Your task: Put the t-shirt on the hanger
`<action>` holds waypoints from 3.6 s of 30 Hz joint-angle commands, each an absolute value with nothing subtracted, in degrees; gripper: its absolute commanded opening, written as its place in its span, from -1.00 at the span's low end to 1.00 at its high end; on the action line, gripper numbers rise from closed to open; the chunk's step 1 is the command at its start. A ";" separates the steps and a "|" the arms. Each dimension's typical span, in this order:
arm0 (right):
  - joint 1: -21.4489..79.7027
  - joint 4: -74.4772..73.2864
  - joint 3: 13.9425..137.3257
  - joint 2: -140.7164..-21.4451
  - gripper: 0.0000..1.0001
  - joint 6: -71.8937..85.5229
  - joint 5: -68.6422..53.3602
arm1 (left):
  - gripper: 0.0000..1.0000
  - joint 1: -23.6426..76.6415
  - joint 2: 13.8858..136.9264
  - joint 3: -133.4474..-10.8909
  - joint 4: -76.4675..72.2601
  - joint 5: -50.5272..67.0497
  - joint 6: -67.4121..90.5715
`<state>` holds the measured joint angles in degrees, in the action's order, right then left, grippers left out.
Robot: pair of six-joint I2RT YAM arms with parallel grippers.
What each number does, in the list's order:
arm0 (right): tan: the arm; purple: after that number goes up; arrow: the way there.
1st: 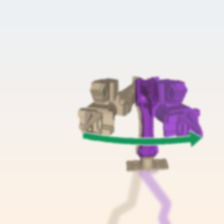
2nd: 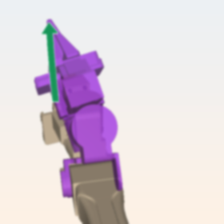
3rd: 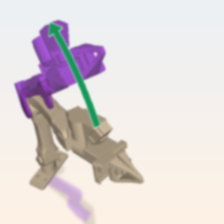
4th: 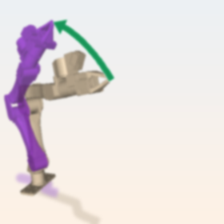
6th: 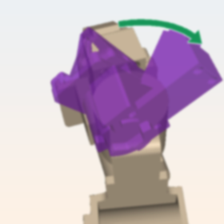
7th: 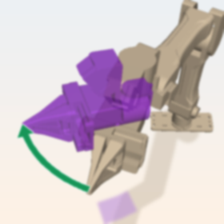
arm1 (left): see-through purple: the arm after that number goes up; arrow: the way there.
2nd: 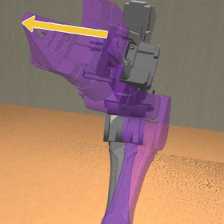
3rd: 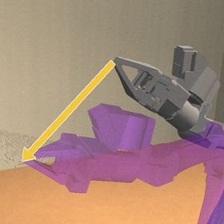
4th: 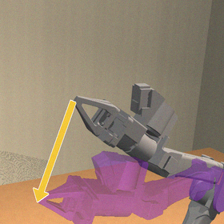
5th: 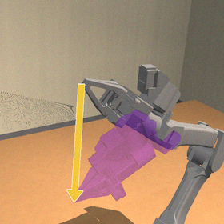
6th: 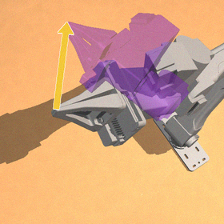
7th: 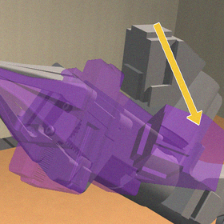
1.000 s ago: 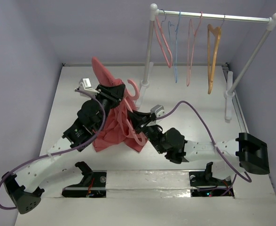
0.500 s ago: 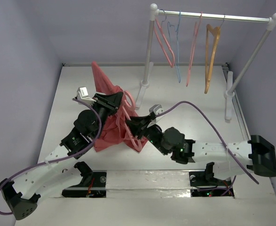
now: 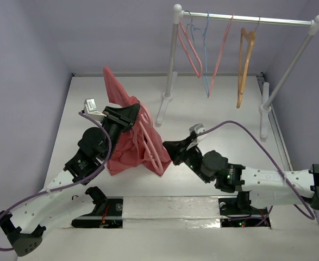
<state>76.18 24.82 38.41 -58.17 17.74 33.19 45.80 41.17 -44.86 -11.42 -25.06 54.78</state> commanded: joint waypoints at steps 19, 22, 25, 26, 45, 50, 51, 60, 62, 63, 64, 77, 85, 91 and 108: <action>66.01 27.42 36.47 -75.93 0.11 18.98 14.69 | -1.00 45.97 37.97 -48.96 -14.15 -21.97 55.37; 66.01 29.17 36.21 -76.82 -0.32 19.94 13.63 | -1.00 45.97 37.88 -48.87 -14.76 -21.88 55.20; 66.01 31.11 34.55 -75.94 -1.00 21.70 12.23 | -1.00 45.97 37.71 -48.60 -15.82 -22.58 54.23; 66.01 30.85 34.28 -75.50 -1.00 22.32 11.78 | -1.00 45.97 37.62 -47.99 -17.91 -22.94 53.53; 69.26 0.18 34.44 -50.89 -1.00 26.45 4.93 | -1.00 35.51 50.54 -57.67 -26.18 -21.19 34.71; 69.79 -1.23 40.33 -53.96 -1.00 27.42 0.35 | -1.00 34.98 48.70 -49.16 -31.19 -17.67 39.54; 70.48 -0.71 41.04 -54.92 -1.00 27.51 -1.48 | -1.00 34.98 47.73 -47.65 -32.25 -17.23 40.07; 79.62 0.35 52.45 -58.45 -1.00 26.72 2.81 | -1.00 34.98 46.14 -36.93 -35.24 -17.49 41.04; 80.41 0.53 54.31 -58.36 -1.00 25.84 3.42 | -1.00 34.98 46.05 -35.51 -36.03 -18.02 41.83; 80.42 1.14 55.01 -58.01 -1.00 25.58 3.60 | -1.00 34.98 45.71 -34.38 -36.47 -17.93 42.53; 80.42 1.84 55.45 -57.83 -1.00 25.14 3.43 | -1.00 34.98 45.70 -33.93 -36.91 -17.58 42.80; 80.94 -6.24 49.05 -71.29 -0.87 35.94 15.20 | -1.00 34.98 40.17 -34.10 -22.78 -10.99 54.13; 81.47 -9.93 50.36 -63.20 0.17 34.37 18.10 | -1.00 34.98 37.44 -29.71 -19.86 -9.67 56.42; 81.47 -11.52 55.80 -60.03 0.50 28.06 21.70 | -1.00 34.98 37.18 -28.30 -19.77 -9.67 56.95; 79.37 -2.60 78.04 -80.32 -0.09 12.03 43.76 | -1.00 34.98 36.74 -28.47 -17.85 -8.09 56.78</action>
<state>80.95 -2.81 73.52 -78.26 13.67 36.82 34.50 38.37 -27.73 -14.96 -10.33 56.77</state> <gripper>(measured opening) 0.547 0.192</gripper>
